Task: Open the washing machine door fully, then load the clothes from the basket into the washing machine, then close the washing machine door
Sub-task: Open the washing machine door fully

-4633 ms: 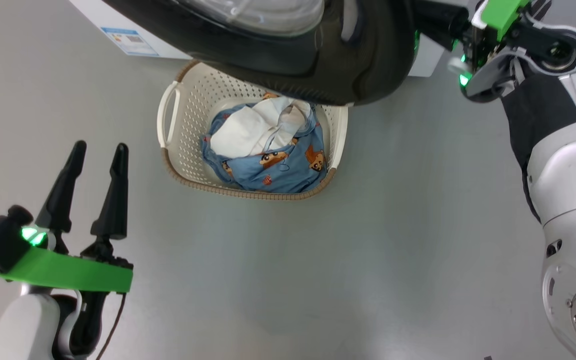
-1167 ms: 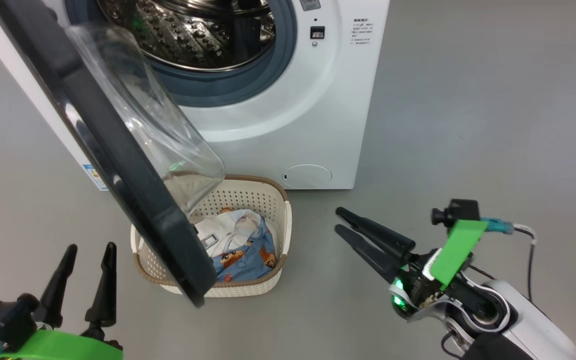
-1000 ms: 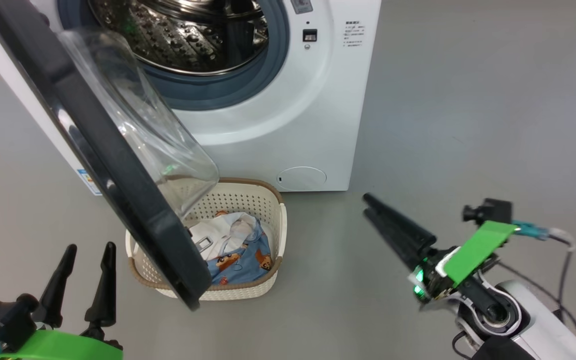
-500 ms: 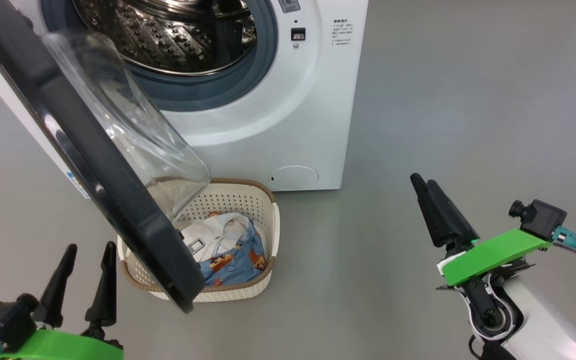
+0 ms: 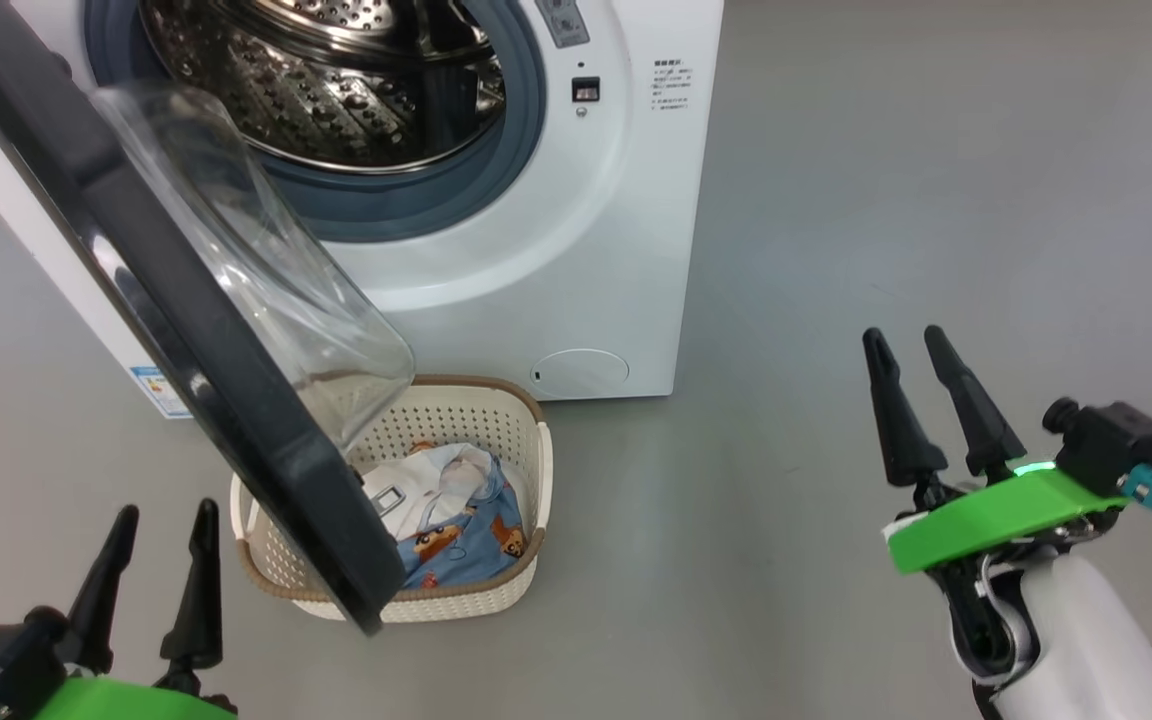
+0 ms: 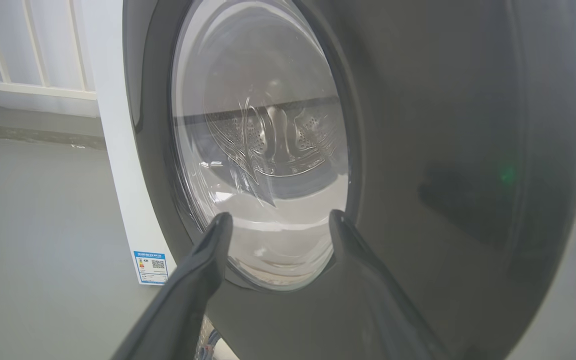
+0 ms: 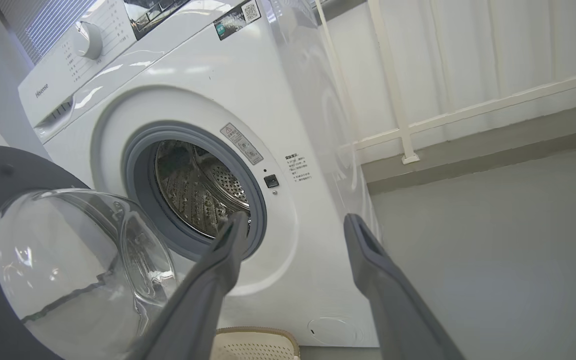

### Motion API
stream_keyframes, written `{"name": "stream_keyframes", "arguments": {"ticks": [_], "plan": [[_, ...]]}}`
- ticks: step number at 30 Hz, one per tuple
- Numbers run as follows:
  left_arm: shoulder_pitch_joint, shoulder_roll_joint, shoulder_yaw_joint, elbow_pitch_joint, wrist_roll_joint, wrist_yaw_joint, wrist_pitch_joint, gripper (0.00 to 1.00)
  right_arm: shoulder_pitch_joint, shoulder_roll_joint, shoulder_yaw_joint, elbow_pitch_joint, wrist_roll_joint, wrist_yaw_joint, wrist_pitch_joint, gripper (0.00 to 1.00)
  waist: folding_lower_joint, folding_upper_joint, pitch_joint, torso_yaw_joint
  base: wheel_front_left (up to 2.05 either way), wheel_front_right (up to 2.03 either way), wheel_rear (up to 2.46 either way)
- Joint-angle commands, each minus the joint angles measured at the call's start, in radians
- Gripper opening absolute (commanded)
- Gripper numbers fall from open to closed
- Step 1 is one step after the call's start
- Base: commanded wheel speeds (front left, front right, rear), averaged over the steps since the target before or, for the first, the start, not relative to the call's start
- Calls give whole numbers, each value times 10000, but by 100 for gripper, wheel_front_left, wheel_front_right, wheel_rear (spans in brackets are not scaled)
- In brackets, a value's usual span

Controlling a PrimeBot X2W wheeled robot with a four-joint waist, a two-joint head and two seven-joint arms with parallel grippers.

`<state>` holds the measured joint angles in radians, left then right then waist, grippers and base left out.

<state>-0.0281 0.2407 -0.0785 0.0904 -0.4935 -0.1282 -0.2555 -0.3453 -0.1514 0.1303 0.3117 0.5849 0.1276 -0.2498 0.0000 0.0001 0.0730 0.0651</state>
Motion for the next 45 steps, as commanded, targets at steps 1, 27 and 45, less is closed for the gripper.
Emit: {"name": "stream_keyframes", "arguments": {"ticks": [1, 27, 45], "plan": [[-94, 206, 459, -206, 136, -25, -63, 100, 92, 133, 98, -316, -288, 31, -118, 100, 0, -1, -61, -54, 0, 0, 0], [419, -475, 1236, 52, 1322, -25, -63, 100, 2996, 1007, -1143, -2309, -4871, 31, -120, 100, 0, -1, -541, -346, 0, 0, 0], [555, -679, 1212, 326, 1750, -25, -63, 100, 3408, 1011, -1402, -2292, -4951, 31, -120, 100, 0, -1, -730, -211, 0, 0, 0]]}}
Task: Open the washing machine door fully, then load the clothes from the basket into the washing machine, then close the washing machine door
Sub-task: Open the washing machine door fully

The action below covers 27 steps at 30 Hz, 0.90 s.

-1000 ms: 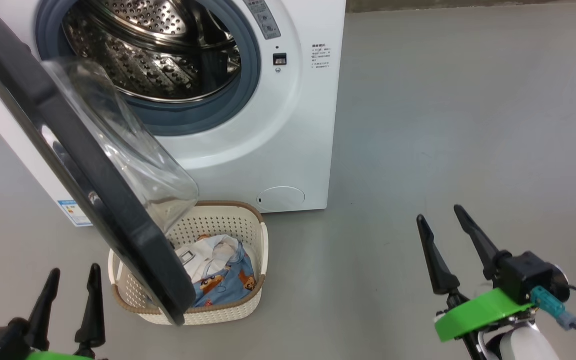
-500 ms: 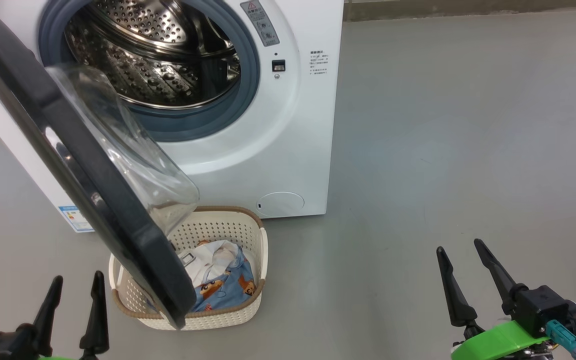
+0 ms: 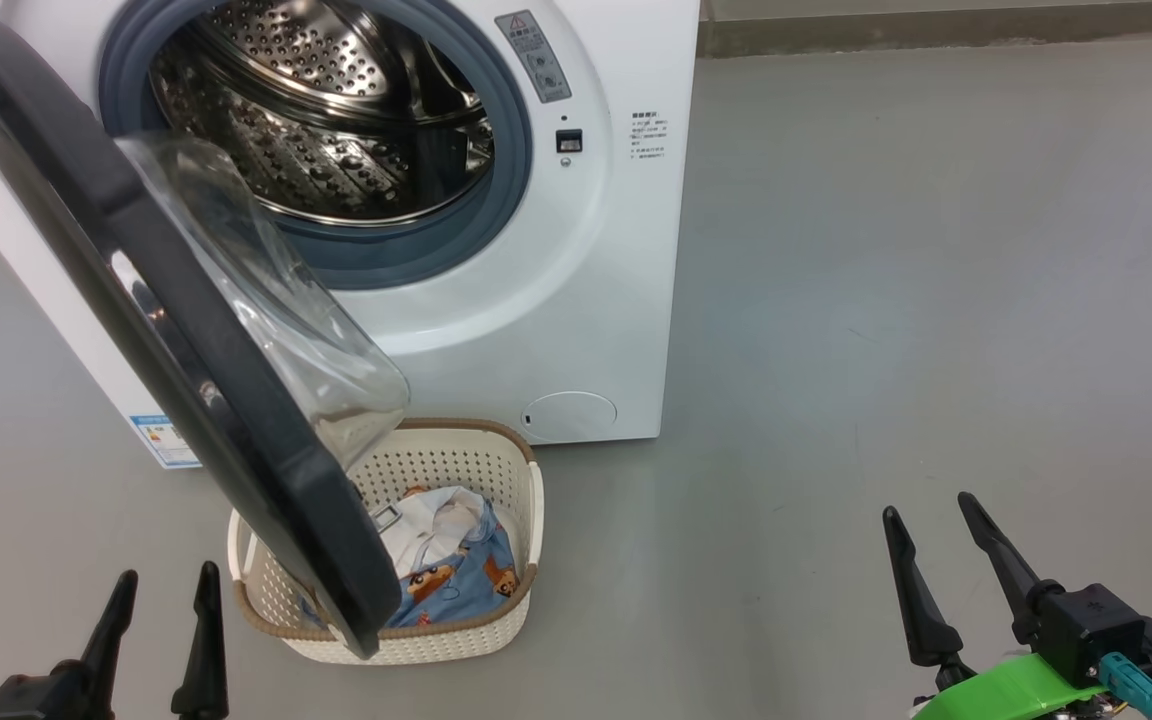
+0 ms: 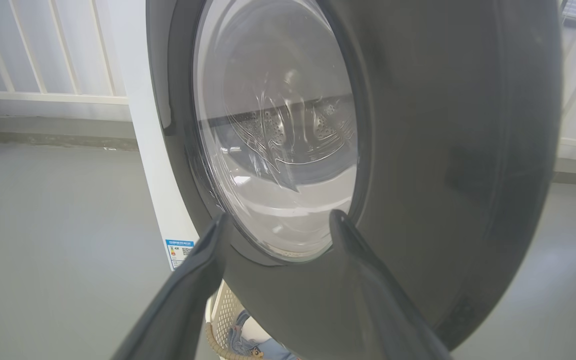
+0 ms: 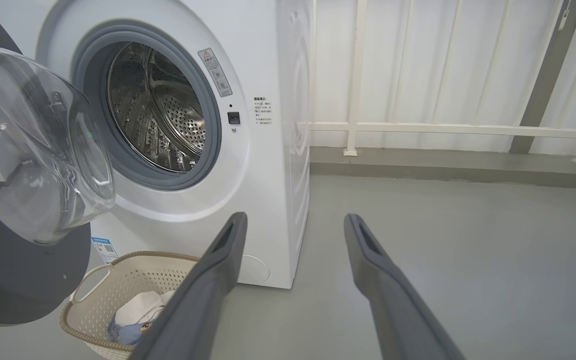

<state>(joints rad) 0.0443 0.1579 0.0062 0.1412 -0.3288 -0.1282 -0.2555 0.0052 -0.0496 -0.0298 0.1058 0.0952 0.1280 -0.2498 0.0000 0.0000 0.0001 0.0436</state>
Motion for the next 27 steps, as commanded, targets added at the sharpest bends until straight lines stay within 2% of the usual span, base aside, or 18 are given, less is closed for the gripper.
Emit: {"name": "stream_keyframes", "arguments": {"ticks": [1, 27], "plan": [[-171, 149, 367, -171, 111, -25, -63, 100, -100, -8, 202, -221, -51, 27, -120, 100, 0, 0, -4, 8, 0, 0, 0], [-184, 61, 382, -145, 46, -25, -63, 100, -52, -7, 353, 198, -8, 27, -120, 100, 0, 0, 17, 83, 0, 0, 0]]}}
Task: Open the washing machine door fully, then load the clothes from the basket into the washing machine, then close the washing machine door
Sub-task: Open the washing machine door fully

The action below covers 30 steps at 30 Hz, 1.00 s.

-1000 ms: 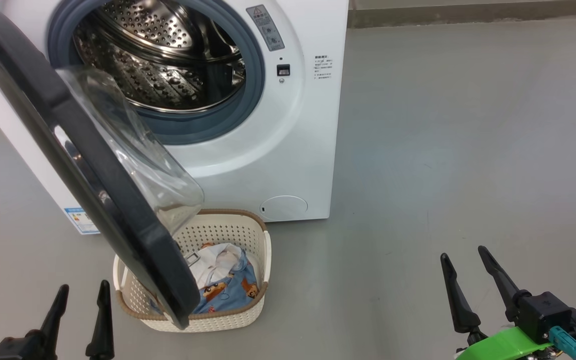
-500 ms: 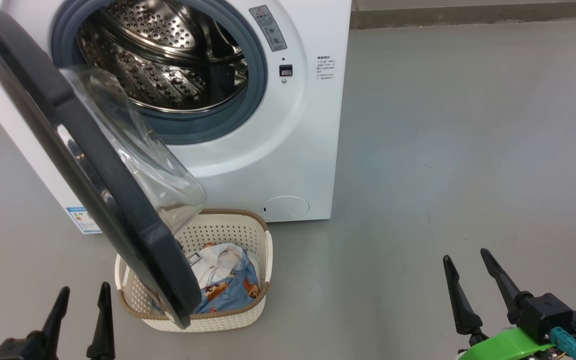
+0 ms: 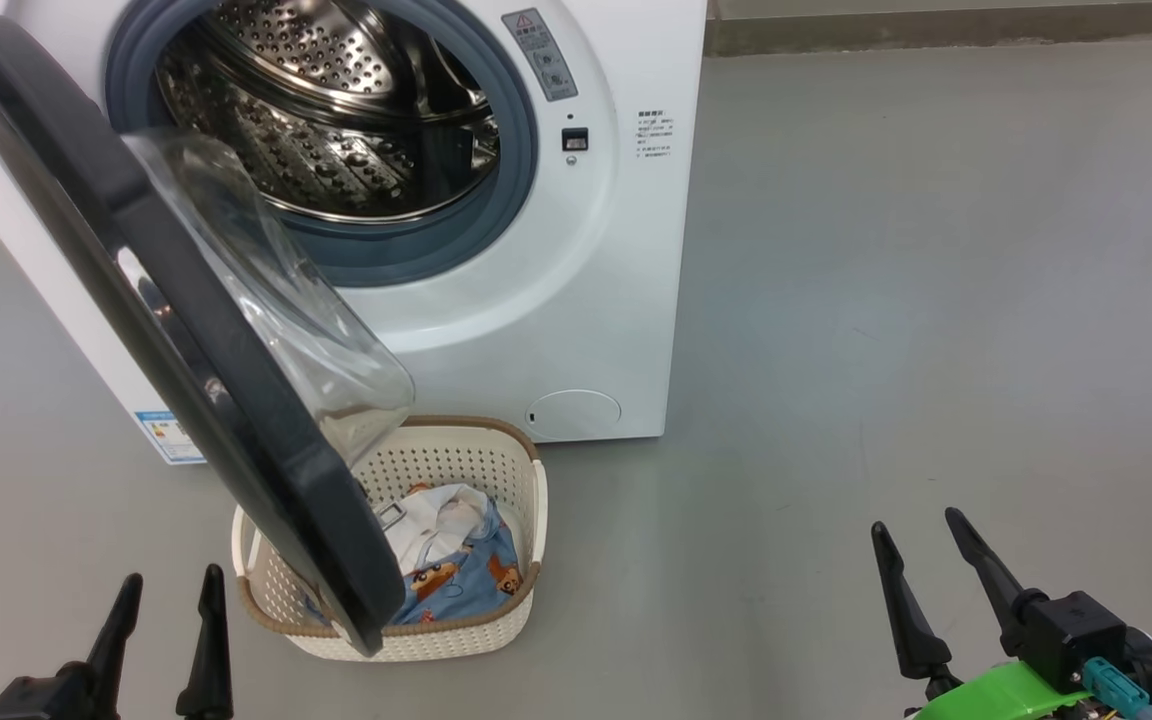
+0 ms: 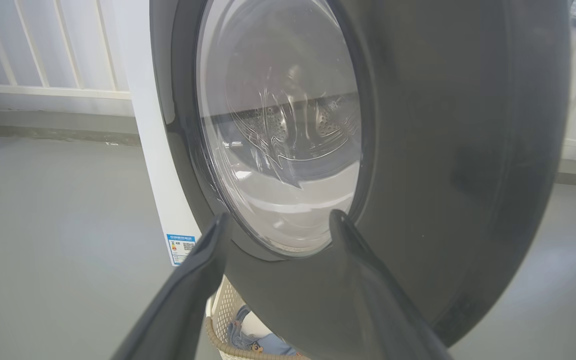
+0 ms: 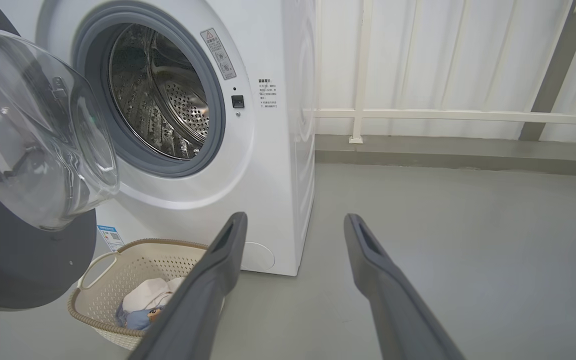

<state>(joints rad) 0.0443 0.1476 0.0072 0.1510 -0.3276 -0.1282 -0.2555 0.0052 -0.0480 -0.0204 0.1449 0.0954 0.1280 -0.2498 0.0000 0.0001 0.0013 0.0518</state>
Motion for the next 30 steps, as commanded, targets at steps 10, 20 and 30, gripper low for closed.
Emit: {"name": "stream_keyframes", "arguments": {"ticks": [10, 20, 30], "plan": [[-196, 194, 405, -306, -37, -25, -63, 100, -84, -22, 277, -109, -38, 27, -120, 100, 0, -1, 100, -13, 0, 0, 0], [-172, 200, 363, -303, -97, -25, -63, 100, -27, -22, 231, -114, -29, 27, -120, 100, 0, -1, 29, -18, 0, 0, 0], [-682, 91, 998, -2143, -131, -25, -63, 0, -65, -22, 244, -100, -23, 27, -120, 100, 0, -1, 86, -48, 0, 0, 0]]}}
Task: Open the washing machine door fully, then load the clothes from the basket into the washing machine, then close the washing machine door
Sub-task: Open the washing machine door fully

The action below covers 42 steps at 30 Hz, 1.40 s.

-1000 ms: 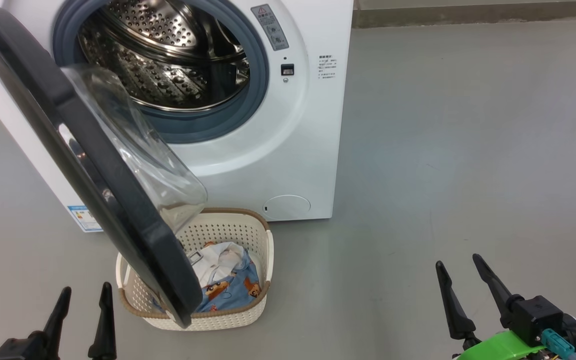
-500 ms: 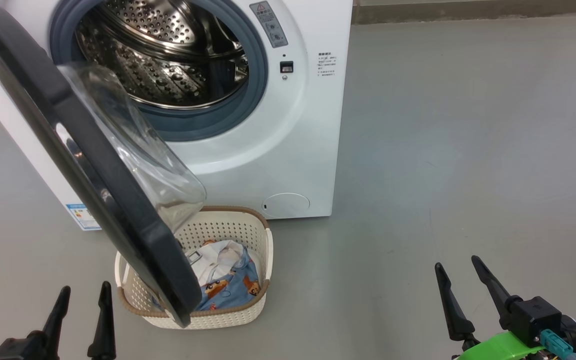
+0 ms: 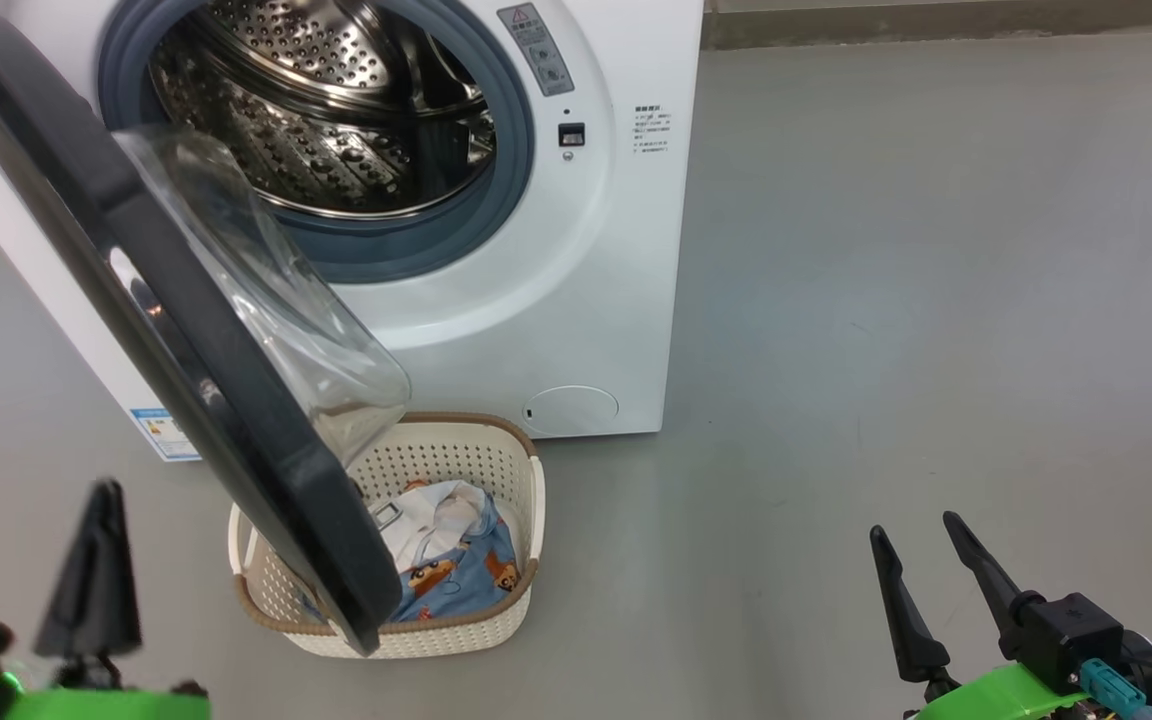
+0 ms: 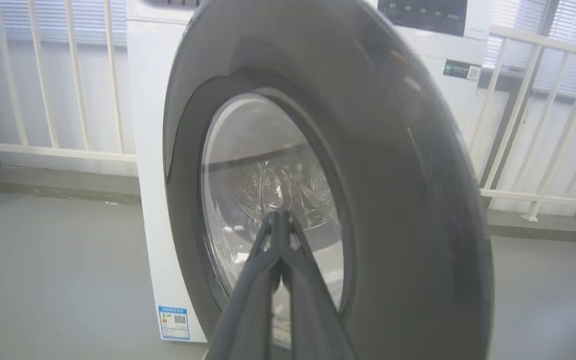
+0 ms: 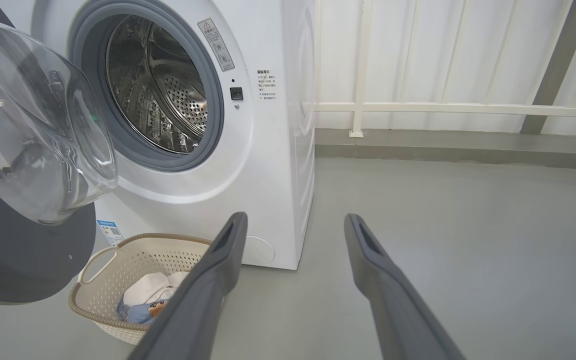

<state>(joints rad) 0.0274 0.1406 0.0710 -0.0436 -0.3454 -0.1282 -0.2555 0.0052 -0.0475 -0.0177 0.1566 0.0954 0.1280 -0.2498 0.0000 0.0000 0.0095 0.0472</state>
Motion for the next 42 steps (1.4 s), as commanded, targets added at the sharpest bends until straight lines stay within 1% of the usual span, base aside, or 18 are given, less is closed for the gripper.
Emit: {"name": "stream_keyframes", "arguments": {"ticks": [1, 5, 8, 10, 12, 15, 20, 25, 34, 42], "plan": [[-607, 153, 422, -525, 49, -25, -63, 0, -70, -28, 222, -205, -24, 27, -120, 100, 0, 0, 8, -9, 0, 0, 0], [-994, 192, 452, -1865, 63, -25, -63, 0, -81, -28, 246, -167, -10, 27, -120, 100, 0, 0, 15, -46, 0, 0, 0], [-1257, 260, 216, -2817, 65, -25, -63, 0, -93, -28, 272, -154, 7, 27, -120, 100, 0, 0, 28, -77, 0, 0, 0], [-1390, 316, -125, -3409, 34, -25, -63, 0, -101, -28, 282, -153, 20, 27, -120, 100, 0, 0, 51, -92, 0, 0, 0], [-1441, 443, -700, -3832, 0, -25, -63, 0, -113, -28, 290, -153, 31, 27, -120, 100, 0, 0, 73, -102, 0, 0, 0], [-1405, 561, -1602, -4065, 13, -25, -63, 0, -126, -28, 298, -149, 54, 27, -120, 100, 0, 0, 107, -109, 0, 0, 0], [-1288, 616, -2861, -3693, 20, -25, -63, 0, -164, -28, 471, -81, 204, 27, -120, 100, 0, 0, 190, -150, 0, 0, 0], [-1174, 698, -3799, -3258, 86, -25, -63, 0, -190, -28, 504, -26, 240, 27, -120, 100, 0, 0, 302, -167, 0, 0, 0], [-941, 777, -4525, -2230, -90, -25, -63, 0, -219, -28, 464, 22, 232, 27, -120, 100, 0, 0, 437, -138, 0, 0, 0], [-922, 789, -4656, -790, -278, -25, -63, 0, -307, -28, 516, 50, 237, 27, -120, 100, 0, 0, 604, -174, 0, 0, 0]]}}
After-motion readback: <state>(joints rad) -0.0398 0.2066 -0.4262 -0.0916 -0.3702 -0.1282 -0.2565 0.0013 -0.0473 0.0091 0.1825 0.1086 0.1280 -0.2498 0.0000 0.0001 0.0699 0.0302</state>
